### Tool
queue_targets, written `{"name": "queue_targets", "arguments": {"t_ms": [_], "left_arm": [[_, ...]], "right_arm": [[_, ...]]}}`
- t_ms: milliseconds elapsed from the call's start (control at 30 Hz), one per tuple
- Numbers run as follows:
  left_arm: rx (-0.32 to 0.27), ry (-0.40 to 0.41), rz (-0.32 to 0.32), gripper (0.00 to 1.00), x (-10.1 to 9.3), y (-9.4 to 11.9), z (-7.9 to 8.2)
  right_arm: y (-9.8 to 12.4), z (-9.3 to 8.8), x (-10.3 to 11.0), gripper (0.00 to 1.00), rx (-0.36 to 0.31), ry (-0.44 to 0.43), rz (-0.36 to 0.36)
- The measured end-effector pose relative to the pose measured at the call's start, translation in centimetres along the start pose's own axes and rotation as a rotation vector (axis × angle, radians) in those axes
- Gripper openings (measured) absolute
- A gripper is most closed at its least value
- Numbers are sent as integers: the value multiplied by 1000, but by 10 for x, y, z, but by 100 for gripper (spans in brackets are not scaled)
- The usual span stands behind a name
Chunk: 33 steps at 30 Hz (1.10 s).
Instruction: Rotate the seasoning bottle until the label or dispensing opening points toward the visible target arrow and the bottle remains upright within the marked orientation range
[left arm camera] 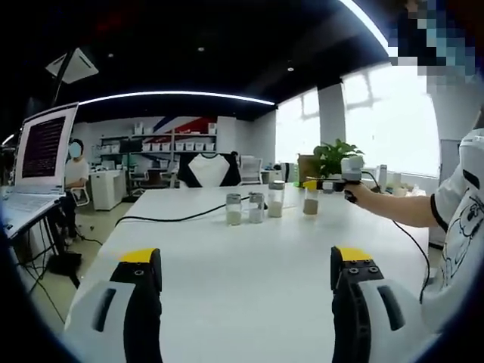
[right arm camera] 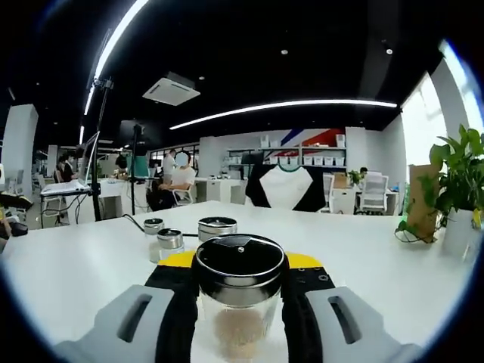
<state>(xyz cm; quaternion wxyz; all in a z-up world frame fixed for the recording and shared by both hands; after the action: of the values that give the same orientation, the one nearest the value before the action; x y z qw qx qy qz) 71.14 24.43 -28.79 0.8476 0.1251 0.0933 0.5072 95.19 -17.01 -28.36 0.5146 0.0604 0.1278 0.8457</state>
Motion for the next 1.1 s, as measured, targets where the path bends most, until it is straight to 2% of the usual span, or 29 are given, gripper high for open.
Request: {"name": "queue_targets", "arguments": {"t_ms": [167, 333, 567, 767, 900, 1100], "left_arm": [[-4, -8, -15, 98, -4, -3, 1], [-17, -11, -30, 98, -8, -7, 4], [2, -23, -39, 98, -13, -10, 1], [-1, -30, -39, 98, -17, -10, 3], [1, -33, -43, 98, -19, -10, 2], [18, -34, -53, 98, -22, -12, -2]], "right_arm": [[14, -1, 9, 40, 2, -3, 27], [27, -7, 19, 40, 23, 34, 40], [42, -12, 26, 40, 24, 16, 73], [51, -17, 27, 40, 27, -28, 112], [54, -21, 32, 40, 21, 19, 118], [58, -30, 32, 40, 14, -20, 141]]}}
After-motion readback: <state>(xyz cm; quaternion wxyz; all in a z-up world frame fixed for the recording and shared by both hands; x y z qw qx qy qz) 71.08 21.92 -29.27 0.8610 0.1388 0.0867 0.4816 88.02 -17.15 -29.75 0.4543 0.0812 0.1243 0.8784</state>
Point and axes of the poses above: the point that each gripper's makers call its tool centre point, and the gripper's own axes: y roughly backward along the fingers, x roughly to its left, z roughly out of its top, the point moved 6 cm from there along y, roughly backward along the fingers, and after that the axes turned 13 degrees about x, right-handed, at the moved point
